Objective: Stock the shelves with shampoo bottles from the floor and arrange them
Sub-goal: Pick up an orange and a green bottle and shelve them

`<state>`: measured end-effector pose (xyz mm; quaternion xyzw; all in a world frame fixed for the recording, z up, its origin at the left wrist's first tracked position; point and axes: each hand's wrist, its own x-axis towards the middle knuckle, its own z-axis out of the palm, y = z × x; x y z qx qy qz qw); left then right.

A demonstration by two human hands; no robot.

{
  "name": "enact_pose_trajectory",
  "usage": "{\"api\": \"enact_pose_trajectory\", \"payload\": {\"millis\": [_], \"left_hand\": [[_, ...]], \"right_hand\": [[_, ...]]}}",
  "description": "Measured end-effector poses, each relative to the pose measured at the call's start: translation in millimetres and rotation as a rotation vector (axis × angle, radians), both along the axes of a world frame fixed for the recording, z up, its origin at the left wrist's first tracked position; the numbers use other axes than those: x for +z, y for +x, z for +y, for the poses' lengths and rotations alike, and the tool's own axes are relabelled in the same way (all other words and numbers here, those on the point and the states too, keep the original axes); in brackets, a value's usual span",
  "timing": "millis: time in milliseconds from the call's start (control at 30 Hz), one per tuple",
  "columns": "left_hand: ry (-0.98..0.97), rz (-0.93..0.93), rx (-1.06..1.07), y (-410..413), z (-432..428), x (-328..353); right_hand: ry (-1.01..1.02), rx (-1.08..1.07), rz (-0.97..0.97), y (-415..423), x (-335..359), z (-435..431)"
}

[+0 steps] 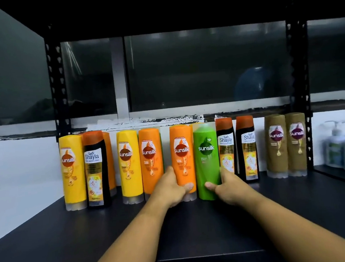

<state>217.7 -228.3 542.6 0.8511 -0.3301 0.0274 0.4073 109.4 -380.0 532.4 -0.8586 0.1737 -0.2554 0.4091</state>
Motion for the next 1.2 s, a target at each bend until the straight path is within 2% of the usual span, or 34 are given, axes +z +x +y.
{"api": "enact_pose_trajectory", "payload": {"millis": [200, 600, 1200], "left_hand": [[0.073, -0.039, 0.014, 8.5, 5.7, -14.6], [0.015, -0.039, 0.054, 13.5, 4.7, -18.0], [0.052, -0.085, 0.102, 21.5, 3.1, -21.1]], "right_hand": [[-0.078, -0.040, -0.010, -2.2, -7.1, 0.5], [-0.100, -0.068, -0.046, -1.4, -9.6, -0.7], [-0.179, -0.110, -0.045, 1.4, -10.2, -1.1]]}}
